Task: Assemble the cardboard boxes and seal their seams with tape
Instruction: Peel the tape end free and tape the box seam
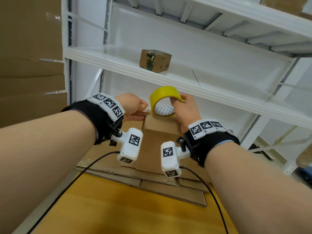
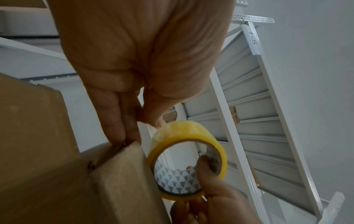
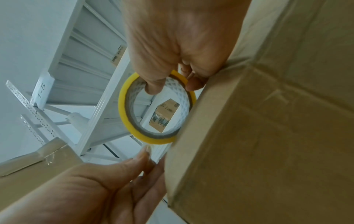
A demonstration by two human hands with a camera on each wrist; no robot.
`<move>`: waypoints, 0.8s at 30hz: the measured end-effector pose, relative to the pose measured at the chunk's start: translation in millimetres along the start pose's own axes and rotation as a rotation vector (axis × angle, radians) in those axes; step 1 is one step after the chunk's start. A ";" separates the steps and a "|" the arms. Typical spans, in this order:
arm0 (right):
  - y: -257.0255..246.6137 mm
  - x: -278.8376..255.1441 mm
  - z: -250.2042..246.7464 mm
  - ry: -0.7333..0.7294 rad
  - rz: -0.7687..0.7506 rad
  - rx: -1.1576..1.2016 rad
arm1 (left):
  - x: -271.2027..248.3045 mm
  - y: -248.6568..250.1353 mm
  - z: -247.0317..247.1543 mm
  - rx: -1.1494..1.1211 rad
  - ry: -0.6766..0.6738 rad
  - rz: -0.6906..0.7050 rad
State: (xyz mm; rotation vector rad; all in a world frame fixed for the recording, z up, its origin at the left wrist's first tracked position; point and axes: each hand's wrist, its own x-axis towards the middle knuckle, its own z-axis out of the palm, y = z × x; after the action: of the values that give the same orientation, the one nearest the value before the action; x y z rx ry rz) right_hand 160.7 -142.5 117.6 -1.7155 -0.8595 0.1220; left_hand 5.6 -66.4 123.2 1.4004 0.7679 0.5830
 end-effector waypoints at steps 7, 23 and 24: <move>-14.7 3.5 20.9 0.073 0.085 0.034 | 3.6 0.3 -10.1 -0.089 -0.060 0.025; 13.6 8.5 41.3 -0.002 0.148 0.295 | 25.6 -7.0 -23.6 -0.165 -0.049 0.050; 15.2 8.9 41.4 -0.005 0.148 0.293 | 25.6 -7.3 -22.9 -0.184 -0.043 0.043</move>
State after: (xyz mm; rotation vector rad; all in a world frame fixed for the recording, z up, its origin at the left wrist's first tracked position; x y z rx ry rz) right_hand 153.9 -105.2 93.3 -1.5008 -0.6802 0.3360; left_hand 3.7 -33.0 112.7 1.2581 0.6347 0.6386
